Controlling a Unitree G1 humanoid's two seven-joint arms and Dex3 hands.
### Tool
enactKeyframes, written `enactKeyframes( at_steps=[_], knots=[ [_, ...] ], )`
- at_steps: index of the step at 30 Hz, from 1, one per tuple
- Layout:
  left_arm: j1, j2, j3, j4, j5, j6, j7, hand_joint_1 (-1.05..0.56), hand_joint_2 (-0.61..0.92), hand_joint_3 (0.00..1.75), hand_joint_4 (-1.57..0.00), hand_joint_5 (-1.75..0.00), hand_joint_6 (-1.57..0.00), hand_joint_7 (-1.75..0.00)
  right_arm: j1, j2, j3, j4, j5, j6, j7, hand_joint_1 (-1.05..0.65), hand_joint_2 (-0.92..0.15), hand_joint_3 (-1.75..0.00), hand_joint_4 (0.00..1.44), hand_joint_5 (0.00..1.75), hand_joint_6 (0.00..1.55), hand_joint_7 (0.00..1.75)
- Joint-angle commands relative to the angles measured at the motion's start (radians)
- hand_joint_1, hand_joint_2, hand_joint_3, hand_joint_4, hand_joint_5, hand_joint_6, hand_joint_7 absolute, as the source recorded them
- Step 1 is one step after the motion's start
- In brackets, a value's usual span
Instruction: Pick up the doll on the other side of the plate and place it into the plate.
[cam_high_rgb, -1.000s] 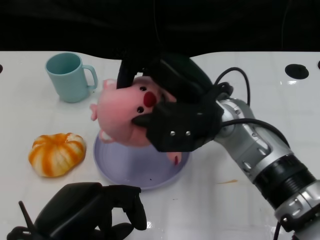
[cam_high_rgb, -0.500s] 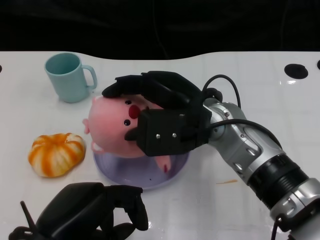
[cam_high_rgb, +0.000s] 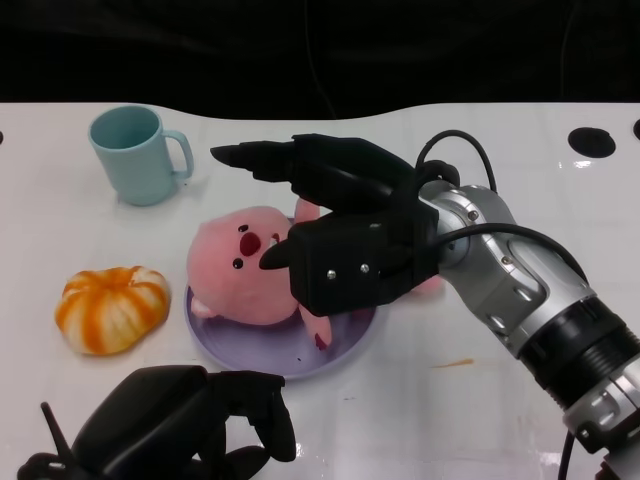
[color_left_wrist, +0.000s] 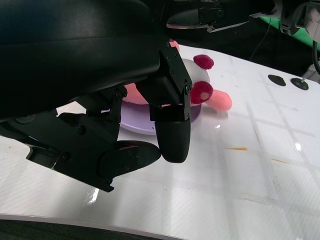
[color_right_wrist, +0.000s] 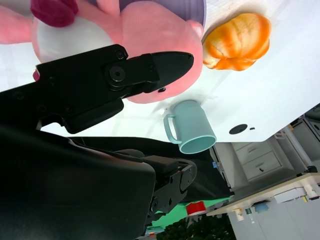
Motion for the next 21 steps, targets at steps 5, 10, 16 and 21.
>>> enactKeyframes(
  at_steps=[5,10,16,21],
  knots=[
    [-0.007,0.009,0.006,0.001,0.004,0.0,0.002,-0.19,0.69,0.73,-0.75,-1.4,-0.79,-1.08,0.023,-0.072,-0.037,-0.118,0.043,-0.004,0.044,-0.88,-0.92,-0.17,0.0,0.24,0.07,0.01],
    [-0.008,0.01,0.006,0.001,0.002,0.002,0.0,-0.2,0.69,0.71,-0.75,-1.38,-0.79,-1.08,0.111,-0.136,-0.081,-0.256,0.1,0.007,0.097,-0.85,-0.92,-0.17,0.0,0.26,0.08,0.02],
    [-0.008,0.01,0.005,0.001,0.008,0.003,0.002,-0.2,0.7,0.71,-0.74,-1.41,-0.78,-1.07,0.192,-0.209,-0.115,-0.37,0.142,0.022,0.152,-0.82,-0.92,-0.14,0.0,0.25,0.08,0.02],
    [-0.01,0.015,0.008,0.011,0.004,-0.01,0.006,-0.19,0.71,0.69,-0.74,-1.4,-0.79,-1.07,0.281,-0.272,-0.158,-0.45,0.187,0.009,0.18,-0.73,-0.92,-0.13,0.0,0.32,0.11,0.03]
  ],
)
